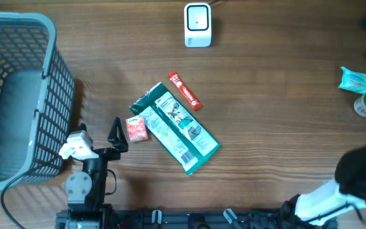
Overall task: Scan the item barcode
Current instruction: 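Carry the AXE box to the right side and release it, then grasp the red Nescafe stick with the right gripper, then hold the Nescafe stick under the scanner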
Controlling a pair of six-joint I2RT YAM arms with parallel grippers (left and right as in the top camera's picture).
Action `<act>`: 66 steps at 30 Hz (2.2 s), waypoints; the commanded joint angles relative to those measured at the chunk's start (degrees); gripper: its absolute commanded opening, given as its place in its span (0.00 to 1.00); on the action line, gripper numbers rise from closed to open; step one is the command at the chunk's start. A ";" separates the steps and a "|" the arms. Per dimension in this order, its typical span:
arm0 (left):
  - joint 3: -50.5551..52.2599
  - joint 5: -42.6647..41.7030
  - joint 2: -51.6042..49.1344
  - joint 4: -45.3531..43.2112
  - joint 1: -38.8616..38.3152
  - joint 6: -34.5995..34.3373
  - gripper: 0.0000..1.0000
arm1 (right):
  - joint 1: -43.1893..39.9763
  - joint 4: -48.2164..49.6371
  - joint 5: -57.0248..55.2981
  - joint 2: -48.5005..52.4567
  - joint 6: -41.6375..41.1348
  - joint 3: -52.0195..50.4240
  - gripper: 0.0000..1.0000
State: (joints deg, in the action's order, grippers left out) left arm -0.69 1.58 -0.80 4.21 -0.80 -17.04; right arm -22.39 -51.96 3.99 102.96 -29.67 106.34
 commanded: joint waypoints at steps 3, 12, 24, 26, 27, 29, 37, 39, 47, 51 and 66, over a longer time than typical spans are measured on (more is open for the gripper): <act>0.35 -0.28 0.52 -0.20 -0.15 0.70 1.00 | 21.97 -5.55 25.64 1.25 14.75 -6.47 1.00; 0.35 -0.28 0.52 -0.20 -0.15 0.70 1.00 | 55.19 14.47 -9.42 18.29 32.65 -14.67 0.83; 0.35 -0.28 0.52 -0.20 -0.15 0.70 1.00 | 57.00 16.61 -6.93 25.31 38.56 -14.78 0.70; 0.35 -0.28 0.52 -0.20 -0.15 0.70 1.00 | 57.00 15.19 -6.93 26.97 38.69 -14.78 0.46; 0.35 -0.28 0.52 -0.20 -0.15 0.70 1.00 | 57.00 14.01 -6.91 27.26 38.58 -14.84 0.34; 0.35 -0.28 0.52 -0.20 -0.15 0.70 1.00 | 57.00 10.56 -6.60 27.30 35.19 -14.60 0.04; 0.35 -0.28 0.52 -0.20 -0.15 0.70 1.00 | 54.51 -30.16 22.75 19.89 -6.93 9.68 0.04; 0.35 -0.28 0.52 -0.20 -0.15 0.70 1.00 | 53.46 -35.87 33.38 19.69 -14.78 9.57 0.04; 0.35 -0.28 0.52 -0.20 -0.15 0.70 1.00 | 53.51 -40.19 64.06 19.71 7.50 8.87 0.04; 0.35 -0.28 0.52 -0.20 -0.15 0.70 1.00 | 53.51 -40.09 70.03 19.71 22.67 8.87 0.04; 0.35 -0.28 0.52 -0.20 -0.15 0.70 1.00 | 48.61 -36.94 71.12 19.71 -41.31 8.83 0.04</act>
State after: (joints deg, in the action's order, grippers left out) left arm -0.69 1.56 -0.80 4.21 -0.80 -17.04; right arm 29.36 -89.67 78.06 123.00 -43.66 115.11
